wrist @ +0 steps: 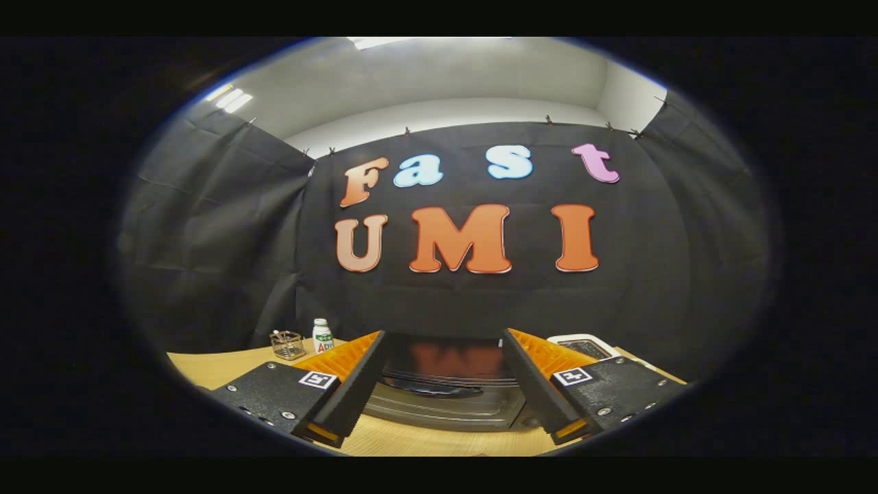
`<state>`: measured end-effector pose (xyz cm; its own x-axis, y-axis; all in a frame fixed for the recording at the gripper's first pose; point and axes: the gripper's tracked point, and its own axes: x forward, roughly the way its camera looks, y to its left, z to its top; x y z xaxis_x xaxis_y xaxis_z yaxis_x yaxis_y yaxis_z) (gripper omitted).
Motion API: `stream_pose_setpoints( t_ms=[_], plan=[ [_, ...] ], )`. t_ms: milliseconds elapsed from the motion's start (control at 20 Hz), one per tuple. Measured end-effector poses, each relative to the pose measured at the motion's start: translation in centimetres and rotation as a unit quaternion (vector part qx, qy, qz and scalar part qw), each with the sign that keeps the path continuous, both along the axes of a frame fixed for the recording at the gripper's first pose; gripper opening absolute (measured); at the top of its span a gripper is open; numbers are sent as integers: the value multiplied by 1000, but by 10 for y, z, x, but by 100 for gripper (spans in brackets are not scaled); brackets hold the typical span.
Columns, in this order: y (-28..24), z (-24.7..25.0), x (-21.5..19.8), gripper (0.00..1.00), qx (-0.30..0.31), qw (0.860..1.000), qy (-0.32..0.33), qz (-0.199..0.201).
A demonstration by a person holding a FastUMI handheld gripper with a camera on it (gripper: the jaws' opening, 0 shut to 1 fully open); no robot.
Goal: Open the toaster oven, put the food inside, and close the toaster oven door.
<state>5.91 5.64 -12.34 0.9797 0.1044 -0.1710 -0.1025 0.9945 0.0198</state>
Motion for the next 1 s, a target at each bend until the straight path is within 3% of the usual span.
stream_pose_setpoints(
  t_ms=[300,650,1000],
  plan=[
    [10,-54,26,99,24,998,57,-4],
    [8,-98,34,99,3,994,107,-16],
    [9,-95,24,94,1,996,87,-16]
  ],
)
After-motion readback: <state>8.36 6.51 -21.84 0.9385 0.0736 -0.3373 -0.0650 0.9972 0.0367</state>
